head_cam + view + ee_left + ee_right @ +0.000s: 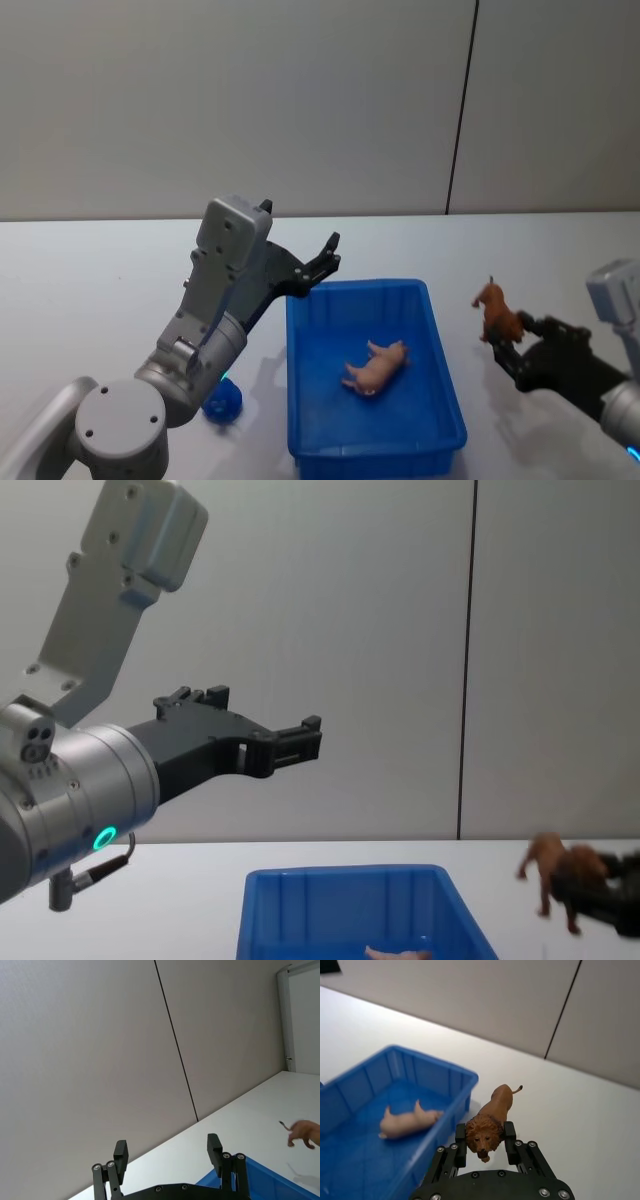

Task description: Pick up the two dolls from the table and place them into the box.

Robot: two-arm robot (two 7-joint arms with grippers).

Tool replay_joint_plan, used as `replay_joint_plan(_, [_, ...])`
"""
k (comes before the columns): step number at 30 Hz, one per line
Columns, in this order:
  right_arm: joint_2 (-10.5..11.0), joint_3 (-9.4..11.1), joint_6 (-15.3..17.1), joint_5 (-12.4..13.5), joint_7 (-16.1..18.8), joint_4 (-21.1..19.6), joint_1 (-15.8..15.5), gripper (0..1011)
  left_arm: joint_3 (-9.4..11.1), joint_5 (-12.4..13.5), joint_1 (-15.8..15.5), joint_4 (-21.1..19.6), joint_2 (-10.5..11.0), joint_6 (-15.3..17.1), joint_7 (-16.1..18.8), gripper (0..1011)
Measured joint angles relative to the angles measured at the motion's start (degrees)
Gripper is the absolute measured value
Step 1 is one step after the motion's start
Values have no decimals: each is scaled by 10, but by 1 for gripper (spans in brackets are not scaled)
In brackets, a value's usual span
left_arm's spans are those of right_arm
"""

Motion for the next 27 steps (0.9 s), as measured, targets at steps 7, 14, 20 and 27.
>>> replay_joint_plan(7, [-9, -3, -23, -2, 33, -9, 22, 424, 0, 0, 0, 0, 0, 0, 0, 1000])
replay_joint_plan(14, [-24, -13, -29, -8, 74, -8, 44, 424, 0, 0, 0, 0, 0, 0, 0, 1000])
replay_joint_plan(20, [-40, -28, -25, -20, 106, 5, 61, 460, 0, 0, 0, 0, 0, 0, 0, 1000])
replay_joint_plan(27, [-53, -42, -16, -37, 125, 23, 72, 630, 0, 0, 0, 0, 0, 0, 0, 1000])
